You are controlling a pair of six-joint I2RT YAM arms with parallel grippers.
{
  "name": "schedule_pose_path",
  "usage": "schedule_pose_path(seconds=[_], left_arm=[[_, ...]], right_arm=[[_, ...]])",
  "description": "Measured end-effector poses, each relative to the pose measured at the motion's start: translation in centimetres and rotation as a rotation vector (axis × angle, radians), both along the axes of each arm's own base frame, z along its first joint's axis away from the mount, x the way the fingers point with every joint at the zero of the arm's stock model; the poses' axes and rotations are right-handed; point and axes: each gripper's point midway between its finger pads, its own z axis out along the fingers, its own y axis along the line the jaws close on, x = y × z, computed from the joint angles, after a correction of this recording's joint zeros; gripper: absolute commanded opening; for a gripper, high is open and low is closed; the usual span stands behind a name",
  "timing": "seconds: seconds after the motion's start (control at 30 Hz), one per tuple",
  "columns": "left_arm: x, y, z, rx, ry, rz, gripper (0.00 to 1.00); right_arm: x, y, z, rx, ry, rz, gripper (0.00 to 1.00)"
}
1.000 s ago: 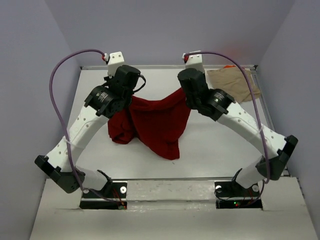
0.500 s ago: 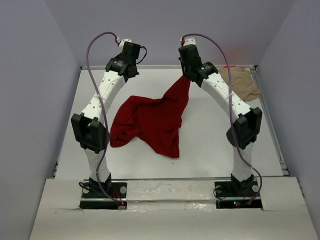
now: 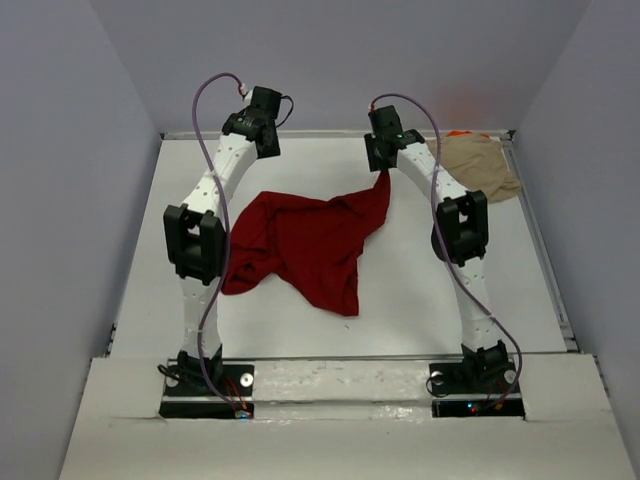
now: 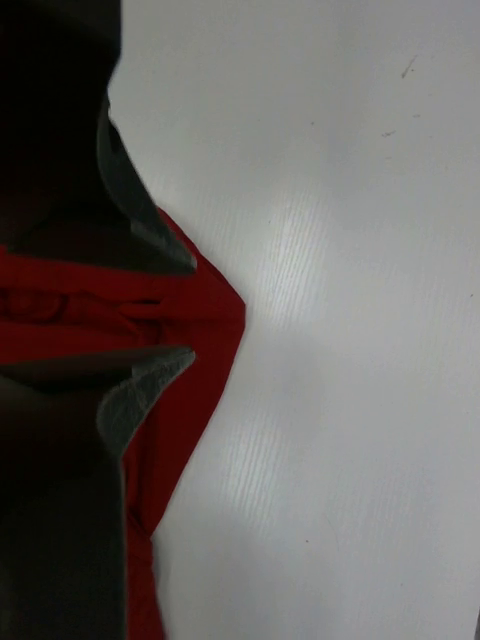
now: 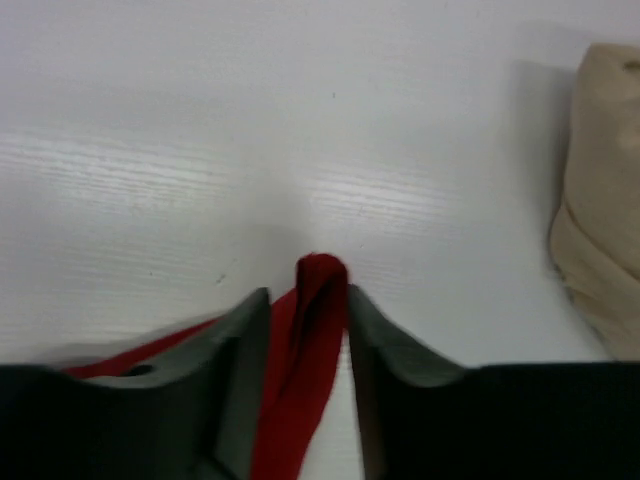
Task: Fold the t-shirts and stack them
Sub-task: Flatten the tshirt out
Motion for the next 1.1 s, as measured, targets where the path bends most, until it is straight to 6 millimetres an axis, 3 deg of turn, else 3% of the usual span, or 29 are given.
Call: schedule_pose_path(seconds=[0.03,0.1,0.17,0.23,0.27,0.33,0.43,0.47,0.5,0.57,0.67,0.8,1.0,1.1], left_arm=[[0.0,-0.1,0.0,-0.005,0.001,-0.004,0.74],[-0.3,-0.2,-0.4,-0.004,0.014,-0.011,0.87],[-1.1,-0.3,-1.0,0.000,0.036,-0.021,0.88],[-2.7,-0.4,-1.4,0.006,0.059,-0.033,0.77],[-3.0,-0.4,-1.4,0.004,0.059,-0.034,0.72],[-5.5,-0.5,-1.1,0.008,0.078,-0.050,0.65],[-8.4,-0.7,0.2,-0.007,0.059,-0.072,0.55],[-9.3,-0.7,0.9,-0.012,0.045,-0.078,0.48],[-9.9,-1.0,1.6,-0.019,0.027,-0.084,0.39],[-11.3,-1.3,2.5,-0.035,-0.006,-0.088,0.38],[-12.5,-1.7,2.2,-0.052,-0.016,-0.096,0.55],[-12.8,-2.5,-2.5,-0.042,0.080,-0.105,0.54],[-12.5,-3.1,-11.9,-0.020,0.289,-0.114,0.54],[-12.4,-1.8,-13.7,0.007,0.329,-0.080,0.50]], right_arm=[[-0.1,0.1,-1.0,0.001,0.021,0.009,0.73],[-0.7,0.1,-2.2,0.013,0.061,0.019,0.75],[-1.1,0.0,-2.2,0.026,0.076,0.023,0.77],[-2.2,0.0,-1.2,0.048,0.070,0.029,0.79],[-3.5,-0.3,-0.5,0.046,0.075,0.029,0.79],[-5.4,-0.4,2.0,0.052,0.053,0.039,0.79],[-8.3,0.5,7.7,0.091,-0.038,0.075,0.78],[-8.8,0.7,8.8,0.100,-0.059,0.082,0.77],[-10.2,1.6,11.3,0.142,-0.109,0.114,0.75],[-12.7,2.6,13.4,0.205,-0.141,0.159,0.75],[-17.4,3.4,14.0,0.305,-0.129,0.224,0.75],[-19.7,3.2,14.5,0.354,-0.125,0.244,0.72],[-20.1,3.3,16.2,0.380,-0.166,0.260,0.71],[-19.9,3.4,16.3,0.379,-0.173,0.263,0.71]])
